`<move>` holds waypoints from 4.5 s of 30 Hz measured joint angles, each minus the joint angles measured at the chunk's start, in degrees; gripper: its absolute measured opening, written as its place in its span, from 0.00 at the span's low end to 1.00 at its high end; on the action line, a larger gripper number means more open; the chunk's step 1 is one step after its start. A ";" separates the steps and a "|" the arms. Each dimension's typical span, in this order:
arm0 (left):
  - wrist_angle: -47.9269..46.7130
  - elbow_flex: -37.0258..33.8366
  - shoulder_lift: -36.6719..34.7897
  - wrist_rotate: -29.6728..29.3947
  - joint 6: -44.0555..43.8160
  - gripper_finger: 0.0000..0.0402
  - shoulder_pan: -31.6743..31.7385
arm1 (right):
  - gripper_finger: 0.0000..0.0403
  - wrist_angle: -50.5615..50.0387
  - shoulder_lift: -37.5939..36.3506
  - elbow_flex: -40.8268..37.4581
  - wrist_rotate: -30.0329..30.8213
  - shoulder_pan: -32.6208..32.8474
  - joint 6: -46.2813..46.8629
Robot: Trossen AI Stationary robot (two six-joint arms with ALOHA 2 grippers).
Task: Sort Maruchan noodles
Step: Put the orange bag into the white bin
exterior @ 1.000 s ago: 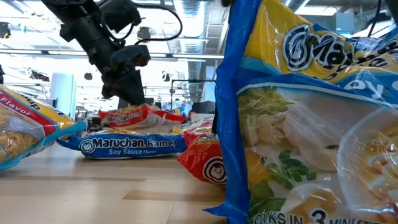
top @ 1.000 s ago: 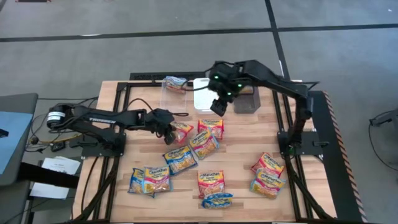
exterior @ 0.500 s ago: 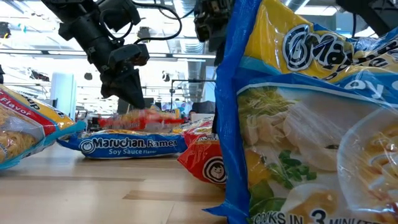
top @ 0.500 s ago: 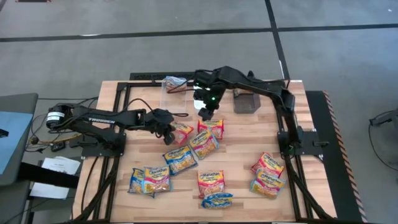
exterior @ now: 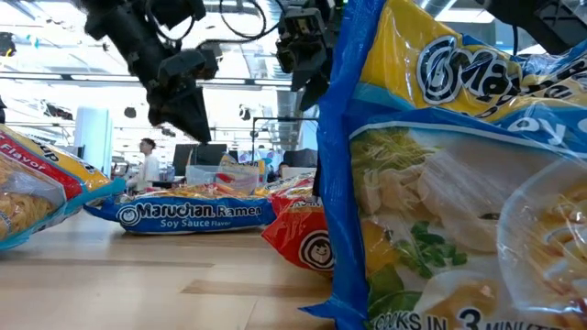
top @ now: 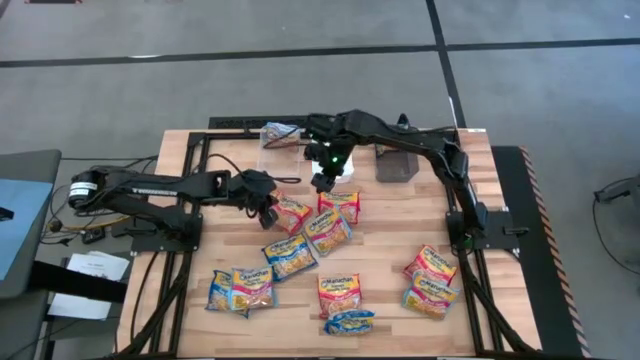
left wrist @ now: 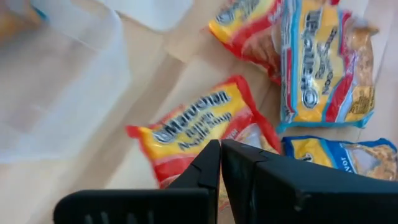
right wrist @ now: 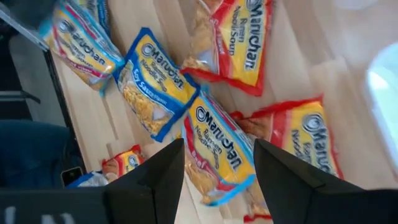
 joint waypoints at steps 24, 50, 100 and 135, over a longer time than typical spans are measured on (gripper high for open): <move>-6.53 8.15 -25.77 -4.14 -5.49 0.00 -0.04 | 0.54 20.77 3.46 -0.04 8.63 6.72 5.14; -0.51 8.19 -32.44 -2.92 -6.34 0.00 -0.13 | 0.54 27.14 14.99 -0.01 17.78 10.90 0.35; -3.62 8.16 -32.40 -3.00 -5.94 0.00 -0.15 | 0.01 24.95 16.26 0.16 27.06 14.93 -12.58; -3.36 8.16 -32.40 -5.34 -0.85 0.00 -0.18 | 0.01 11.29 15.85 14.04 40.73 14.80 -31.23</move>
